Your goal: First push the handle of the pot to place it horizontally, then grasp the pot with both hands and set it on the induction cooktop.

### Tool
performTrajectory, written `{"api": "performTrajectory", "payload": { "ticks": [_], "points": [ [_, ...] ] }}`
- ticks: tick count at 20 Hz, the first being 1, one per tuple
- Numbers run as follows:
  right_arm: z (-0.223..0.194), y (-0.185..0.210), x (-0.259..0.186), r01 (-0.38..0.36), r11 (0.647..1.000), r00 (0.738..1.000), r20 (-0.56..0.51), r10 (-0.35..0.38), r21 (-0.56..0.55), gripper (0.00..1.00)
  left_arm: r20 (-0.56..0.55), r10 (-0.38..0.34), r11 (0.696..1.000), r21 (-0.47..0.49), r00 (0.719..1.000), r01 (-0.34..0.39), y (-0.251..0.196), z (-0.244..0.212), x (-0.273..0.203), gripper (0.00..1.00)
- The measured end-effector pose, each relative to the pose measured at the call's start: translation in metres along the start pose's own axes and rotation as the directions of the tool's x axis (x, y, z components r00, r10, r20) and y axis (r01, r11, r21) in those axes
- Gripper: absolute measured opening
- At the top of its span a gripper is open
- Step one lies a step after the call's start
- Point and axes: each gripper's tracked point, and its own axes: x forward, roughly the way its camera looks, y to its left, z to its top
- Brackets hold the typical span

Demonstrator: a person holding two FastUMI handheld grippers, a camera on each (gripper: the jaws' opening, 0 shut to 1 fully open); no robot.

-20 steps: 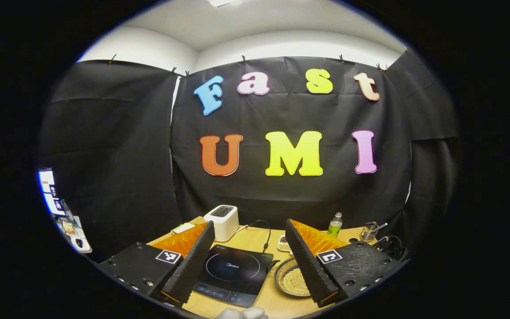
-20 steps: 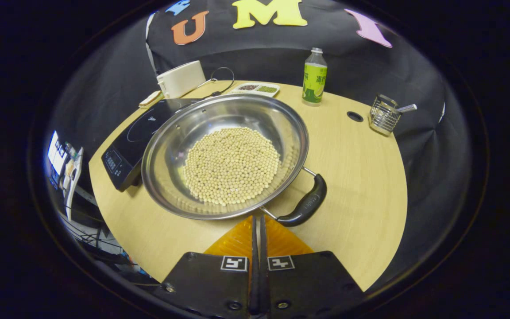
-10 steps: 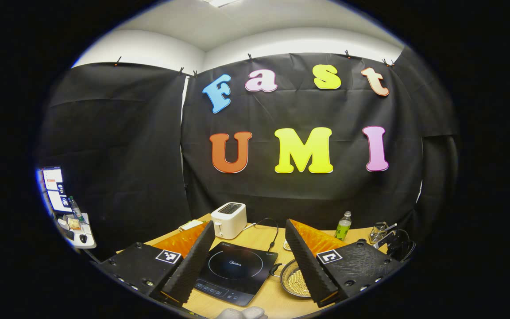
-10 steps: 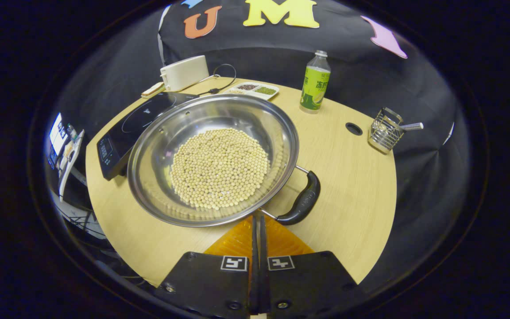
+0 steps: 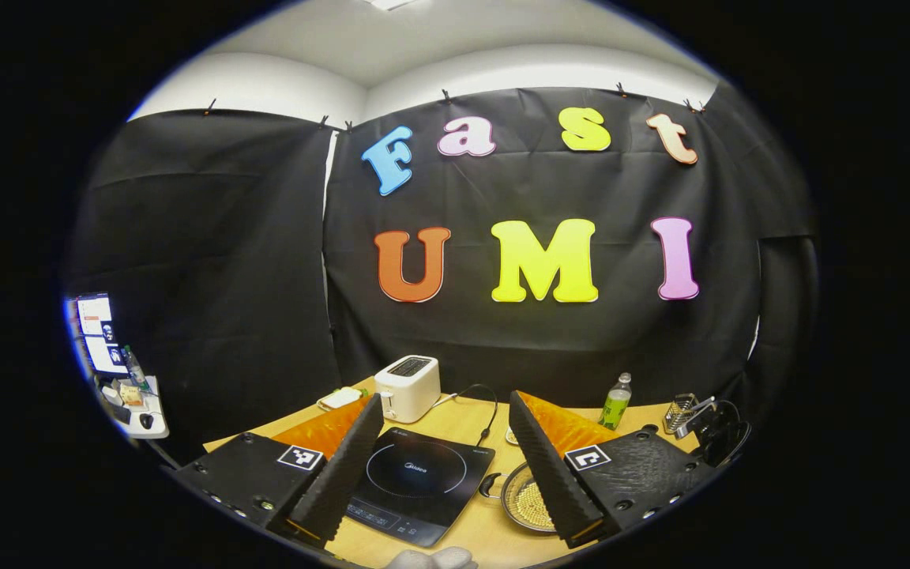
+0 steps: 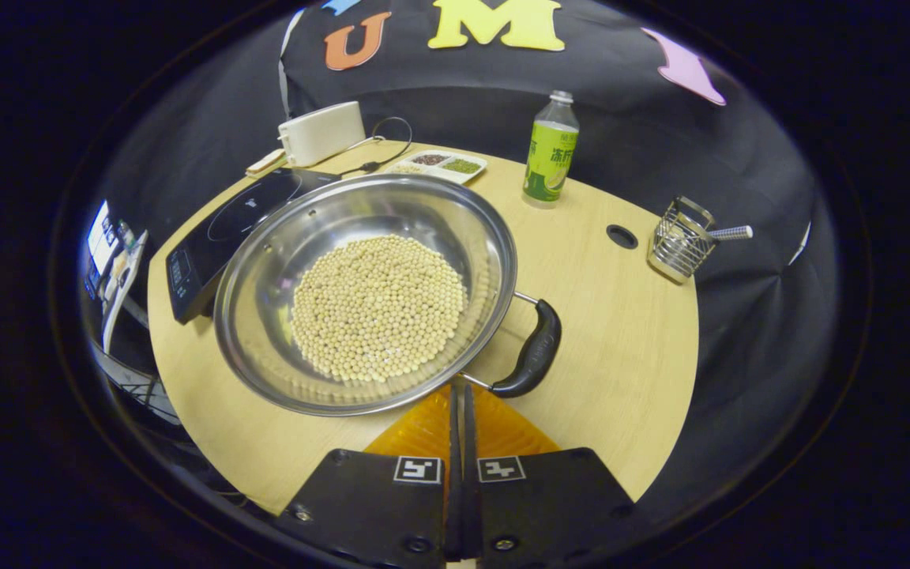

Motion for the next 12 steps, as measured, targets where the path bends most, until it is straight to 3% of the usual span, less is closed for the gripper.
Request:
{"api": "performTrajectory", "payload": {
  "ticks": [3,7,12],
  "points": [
    [0.002,-0.001,-0.009,0.029,0.999,0.999,0.032,-0.030,0.035,0.04,-0.006,-0.033,0.999,0.020,0.999,0.033,-0.002,-0.006,0.008,0.95],
    [0.003,-0.003,-0.030,0.098,0.991,0.992,0.071,-0.104,0.090,0.02,-0.047,-0.148,0.989,0.021,0.988,0.149,-0.015,-0.029,0.021,0.95],
    [0.000,0.012,-0.063,0.166,0.966,0.976,0.108,-0.190,0.195,0.17,-0.052,-0.284,0.958,0.025,0.957,0.285,-0.015,-0.038,0.029,0.97]
  ]
}}
